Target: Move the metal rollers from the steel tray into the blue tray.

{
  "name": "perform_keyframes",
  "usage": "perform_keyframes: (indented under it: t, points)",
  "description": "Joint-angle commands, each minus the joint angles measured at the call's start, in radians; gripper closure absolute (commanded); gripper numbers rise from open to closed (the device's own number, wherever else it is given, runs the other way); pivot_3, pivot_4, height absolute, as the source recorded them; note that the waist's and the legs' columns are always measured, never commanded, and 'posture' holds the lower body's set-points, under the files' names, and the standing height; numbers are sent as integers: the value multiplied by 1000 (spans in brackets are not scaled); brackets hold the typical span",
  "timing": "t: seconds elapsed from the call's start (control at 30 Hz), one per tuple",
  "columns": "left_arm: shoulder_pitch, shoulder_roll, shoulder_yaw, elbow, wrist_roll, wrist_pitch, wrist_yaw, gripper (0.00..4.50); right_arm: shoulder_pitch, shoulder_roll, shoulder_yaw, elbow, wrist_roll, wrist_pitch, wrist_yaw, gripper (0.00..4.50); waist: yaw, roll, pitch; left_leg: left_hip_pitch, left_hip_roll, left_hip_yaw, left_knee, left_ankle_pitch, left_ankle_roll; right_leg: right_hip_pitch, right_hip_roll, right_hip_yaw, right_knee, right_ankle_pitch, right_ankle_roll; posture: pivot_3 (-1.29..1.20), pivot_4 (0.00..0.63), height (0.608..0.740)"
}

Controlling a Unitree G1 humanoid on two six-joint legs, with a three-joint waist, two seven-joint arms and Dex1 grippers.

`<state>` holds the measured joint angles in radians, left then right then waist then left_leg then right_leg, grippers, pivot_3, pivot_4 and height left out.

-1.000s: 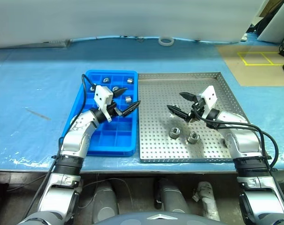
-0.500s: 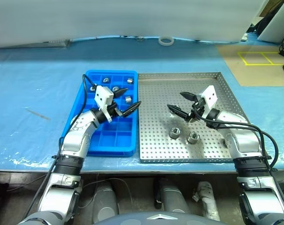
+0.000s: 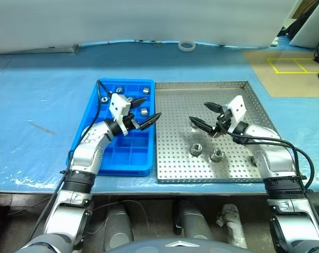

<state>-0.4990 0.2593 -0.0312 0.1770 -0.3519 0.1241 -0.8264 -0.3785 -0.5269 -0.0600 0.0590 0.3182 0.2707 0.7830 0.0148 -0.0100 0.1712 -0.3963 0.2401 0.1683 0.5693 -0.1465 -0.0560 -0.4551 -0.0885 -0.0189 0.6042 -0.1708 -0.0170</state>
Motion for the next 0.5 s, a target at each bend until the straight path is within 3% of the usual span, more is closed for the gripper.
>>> perform_keyframes:
  t: [0.03, 0.3, 0.5]
  points:
    - [-66, -8, -17, 58, 4, 22, -23, 0, 21, -31, -36, -74, 7, -2, -8, 39, -1, 0, 0, 0, 0, 0, 0, 0, 0, 0, 0, 0, 0, 0, 0, -314, 150, 740]
    - [-308, -64, -97, 317, 77, 5, -110, 0, 159, -66, -111, -205, 20, 43, -67, 39, -7, 0, 0, -2, -1, 2, 0, -1, 2, -1, 0, 1, -2, 0, 0, -453, 150, 740]
    - [-475, -143, -109, 588, 135, -67, -156, 0, 295, -67, -185, -347, 34, 89, -130, 39, -57, 1, -1, -5, -2, 4, 1, -4, 7, -1, 0, 4, -10, 2, 3, -602, 150, 740]
